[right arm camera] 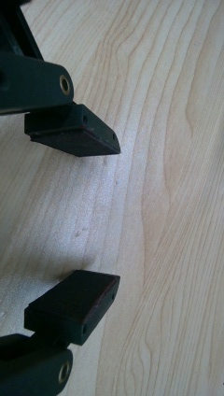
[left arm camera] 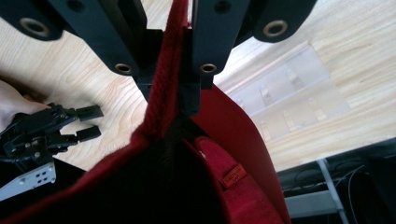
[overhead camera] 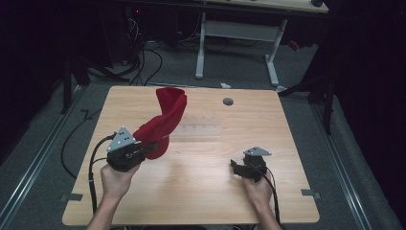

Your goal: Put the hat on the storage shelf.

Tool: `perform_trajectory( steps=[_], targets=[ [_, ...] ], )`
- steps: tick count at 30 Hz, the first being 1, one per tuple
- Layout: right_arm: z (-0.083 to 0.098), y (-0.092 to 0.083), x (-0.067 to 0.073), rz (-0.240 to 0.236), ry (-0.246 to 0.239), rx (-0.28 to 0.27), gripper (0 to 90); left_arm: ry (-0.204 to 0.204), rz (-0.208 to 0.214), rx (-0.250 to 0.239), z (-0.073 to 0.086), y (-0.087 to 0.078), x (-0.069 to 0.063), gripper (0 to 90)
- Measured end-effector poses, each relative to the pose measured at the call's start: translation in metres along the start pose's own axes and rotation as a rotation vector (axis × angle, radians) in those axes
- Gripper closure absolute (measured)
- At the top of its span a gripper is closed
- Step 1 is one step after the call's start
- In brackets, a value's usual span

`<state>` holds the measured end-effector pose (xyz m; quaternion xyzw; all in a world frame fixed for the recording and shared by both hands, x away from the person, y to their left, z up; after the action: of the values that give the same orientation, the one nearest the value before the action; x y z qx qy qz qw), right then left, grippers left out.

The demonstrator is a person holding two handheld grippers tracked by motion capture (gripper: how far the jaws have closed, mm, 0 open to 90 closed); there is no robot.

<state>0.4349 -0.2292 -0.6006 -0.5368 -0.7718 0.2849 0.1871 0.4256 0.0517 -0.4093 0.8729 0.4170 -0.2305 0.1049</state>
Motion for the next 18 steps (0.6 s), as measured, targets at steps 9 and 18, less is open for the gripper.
perform_trajectory(
  steps=[9,18],
  targets=[
    [0.0,0.0,0.0,0.001,-0.001,0.001,31.3,-0.035,-0.019,-0.027,-0.013,0.008,0.007,85.3],
    [0.0,0.0,0.0,0.001,0.001,0.001,30.8,-0.06,-0.037,-0.055,-0.023,0.016,0.019,85.3]
  ],
)
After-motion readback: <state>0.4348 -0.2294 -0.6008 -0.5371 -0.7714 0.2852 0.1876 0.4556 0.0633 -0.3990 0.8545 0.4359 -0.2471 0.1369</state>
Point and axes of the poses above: each handheld gripper's, and its own axes: y roughly forward along the jaws, z roughly out of its underside, x roughly to its left, the point moved 10 cm from there along y, roughly forward along the jaws, and after that the axes turned 4 degrees about -x, right-handed, at the moved point
